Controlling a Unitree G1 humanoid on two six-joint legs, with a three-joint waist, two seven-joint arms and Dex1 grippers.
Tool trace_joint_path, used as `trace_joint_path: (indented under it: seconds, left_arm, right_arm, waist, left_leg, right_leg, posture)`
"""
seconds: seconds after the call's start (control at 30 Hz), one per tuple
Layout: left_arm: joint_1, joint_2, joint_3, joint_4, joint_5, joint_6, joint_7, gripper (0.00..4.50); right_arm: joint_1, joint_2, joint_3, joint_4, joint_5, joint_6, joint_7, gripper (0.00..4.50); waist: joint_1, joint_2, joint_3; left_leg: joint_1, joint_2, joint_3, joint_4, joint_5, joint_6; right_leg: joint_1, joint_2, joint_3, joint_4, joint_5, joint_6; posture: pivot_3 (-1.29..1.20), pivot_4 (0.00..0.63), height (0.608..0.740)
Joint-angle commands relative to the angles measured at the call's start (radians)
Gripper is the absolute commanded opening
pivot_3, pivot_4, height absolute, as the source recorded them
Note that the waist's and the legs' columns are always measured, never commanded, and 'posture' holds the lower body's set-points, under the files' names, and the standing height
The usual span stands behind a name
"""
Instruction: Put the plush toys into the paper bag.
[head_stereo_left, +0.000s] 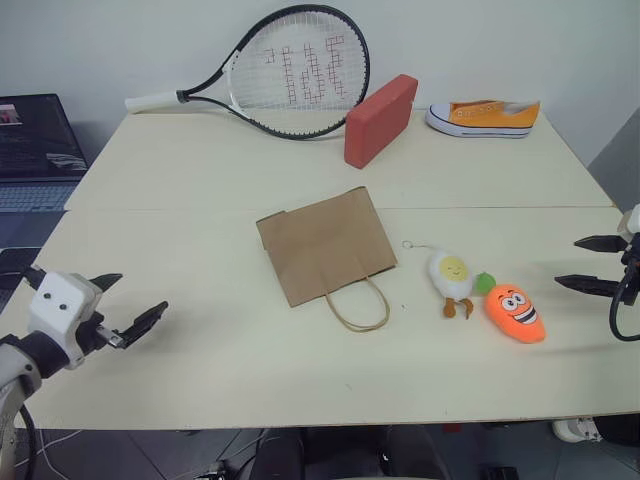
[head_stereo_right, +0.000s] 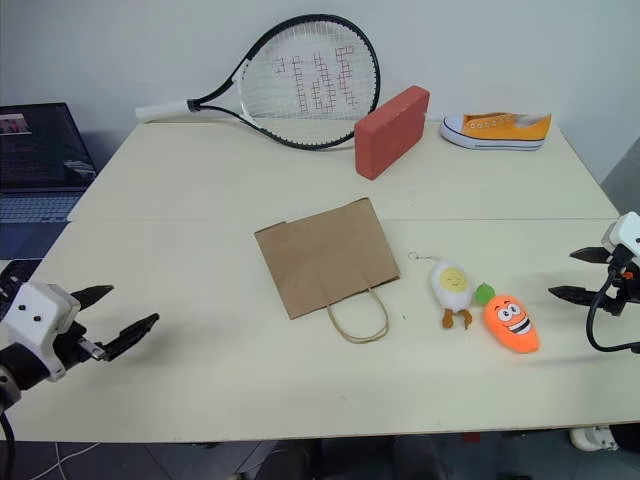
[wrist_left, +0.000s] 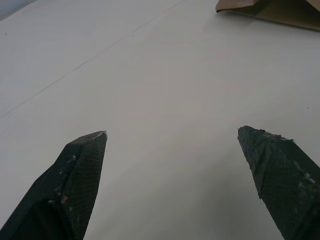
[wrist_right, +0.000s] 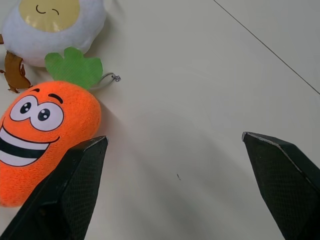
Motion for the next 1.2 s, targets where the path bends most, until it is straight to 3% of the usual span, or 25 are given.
trace_joint_path:
  seconds: [0.03,0.27,0.4,0.6,0.73,0.9,1.2]
  left_arm:
    - [0.025,0.044,-0.003,-0.008,0.000,-0.032,-0.069,4.47]
    - [-0.042,0.070,-0.066,-0.082,-0.062,0.035,-0.124,4.47]
    - [-0.119,0.073,-0.196,-0.181,-0.062,0.067,-0.131,4.47]
    - [-0.346,-0.006,-0.519,-0.267,-0.008,0.100,-0.126,4.47]
    - [-0.469,-0.101,-0.707,-0.196,0.093,0.046,-0.132,4.47]
    - [-0.526,-0.157,-0.807,-0.121,0.129,-0.019,-0.174,4.47]
    - [-0.619,-0.294,-0.945,0.066,0.256,-0.129,-0.151,4.47]
  right_arm:
    - [-0.002,-0.006,-0.048,-0.020,0.019,-0.018,-0.016,4.50]
    - [0.076,-0.007,-0.110,-0.179,0.082,0.037,-0.016,4.50]
    - [0.146,-0.029,-0.152,-0.332,0.128,0.100,0.000,4.50]
    - [0.295,-0.032,-0.240,-0.737,0.267,0.299,-0.008,4.50]
    - [0.410,-0.008,-0.308,-1.002,0.375,0.441,-0.052,4.50]
    - [0.488,0.013,-0.366,-1.193,0.499,0.579,-0.113,4.50]
    - [0.579,0.057,-0.401,-1.318,0.571,0.642,-0.191,4.50]
  waist:
    - [0.000,0.000,0.000]
    - [0.002,0.000,0.000]
    - [0.009,0.000,0.000]
    - [0.024,0.001,-0.001]
    - [0.026,0.000,-0.001]
    - [0.025,0.000,-0.001]
    - [0.031,-0.001,-0.002]
  left_leg:
    - [0.000,0.000,0.000,0.000,0.000,0.000]
    - [0.000,0.000,0.000,0.000,0.000,0.000]
    - [0.001,-0.001,0.000,0.001,0.000,0.000]
    - [0.002,-0.001,-0.001,0.001,0.000,0.000]
    - [0.003,0.000,-0.003,0.002,0.000,0.000]
    - [0.003,0.002,-0.003,0.003,0.000,0.000]
    - [-0.005,0.001,-0.004,0.016,0.000,0.000]
  right_leg:
    - [0.000,0.000,0.000,0.000,0.000,0.000]
    - [0.000,0.000,0.000,0.001,0.000,0.000]
    - [0.000,0.000,0.002,0.003,0.001,0.001]
    - [0.000,0.001,0.002,0.007,0.003,0.006]
    - [0.000,0.003,0.002,0.011,0.005,0.009]
    - [0.000,0.005,0.002,0.011,0.002,0.005]
    - [0.000,0.005,0.002,0.010,0.001,0.003]
  posture:
    - [0.00,0.150,0.740]
    - [0.00,0.150,0.740]
    - [0.00,0.150,0.740]
    - [0.00,0.150,0.740]
    - [0.00,0.150,0.740]
    - [0.00,0.150,0.740]
    - [0.00,0.150,0.740]
